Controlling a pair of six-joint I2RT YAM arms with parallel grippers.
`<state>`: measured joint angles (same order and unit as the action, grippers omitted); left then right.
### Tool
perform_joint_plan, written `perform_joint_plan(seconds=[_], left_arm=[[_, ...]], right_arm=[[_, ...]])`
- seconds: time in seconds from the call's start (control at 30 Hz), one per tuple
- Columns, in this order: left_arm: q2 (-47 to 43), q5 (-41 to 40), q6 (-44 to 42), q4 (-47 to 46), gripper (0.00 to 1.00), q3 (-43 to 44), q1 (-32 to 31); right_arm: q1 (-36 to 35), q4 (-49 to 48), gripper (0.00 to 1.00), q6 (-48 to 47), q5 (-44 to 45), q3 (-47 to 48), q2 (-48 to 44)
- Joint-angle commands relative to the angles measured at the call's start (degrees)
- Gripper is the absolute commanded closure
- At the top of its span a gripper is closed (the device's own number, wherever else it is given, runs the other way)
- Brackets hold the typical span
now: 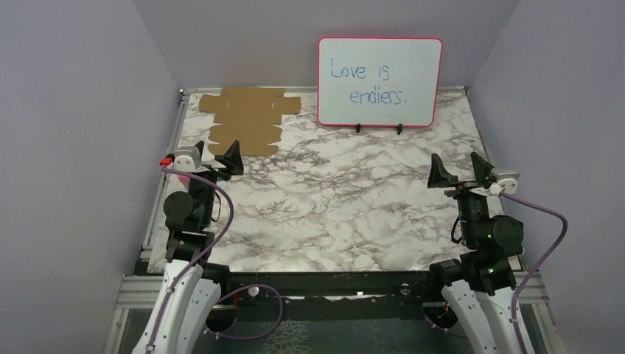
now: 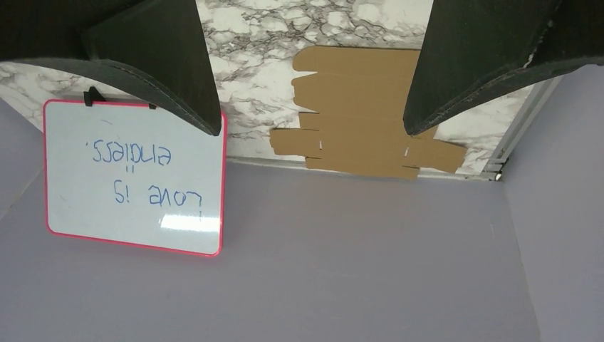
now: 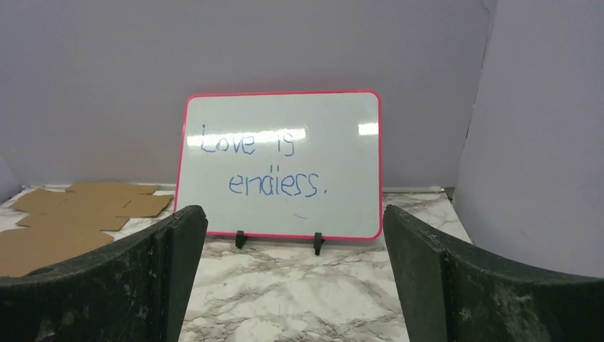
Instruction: Fold the paper box
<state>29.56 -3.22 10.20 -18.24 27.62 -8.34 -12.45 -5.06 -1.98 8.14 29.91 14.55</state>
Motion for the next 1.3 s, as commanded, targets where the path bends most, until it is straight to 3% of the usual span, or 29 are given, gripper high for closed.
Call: perform_joint_plan(seconds=[0.0, 0.37, 0.63, 0.97, 1.27], left_arm=[[0.32, 1.59, 1.00, -1.77, 0.01, 0.27, 0.41], [0.42, 2.85, 1.89, -1.72, 0.01, -0.19, 0.44], [8.65, 5.61, 3.21, -1.24, 0.01, 1.92, 0.49], [27.97, 8.75, 4.55, 8.67, 0.01, 12.79, 0.46], [52.11, 10.35, 8.10, 14.58, 0.01, 25.79, 0.47]], right_arm=[[-0.69, -1.90, 0.00, 0.32, -0.04, -0.47, -1.09], [-0.85, -0.51, 0.00, 0.13, -0.54, 0.03, -1.19], [-0.87, 0.68, 0.00, 0.45, -0.77, 0.23, -1.71], [-0.83, 1.59, 0.00, 0.89, -1.48, 0.58, -5.04], [-0.82, 2.69, 0.00, 1.02, -1.30, 0.59, -6.47]])
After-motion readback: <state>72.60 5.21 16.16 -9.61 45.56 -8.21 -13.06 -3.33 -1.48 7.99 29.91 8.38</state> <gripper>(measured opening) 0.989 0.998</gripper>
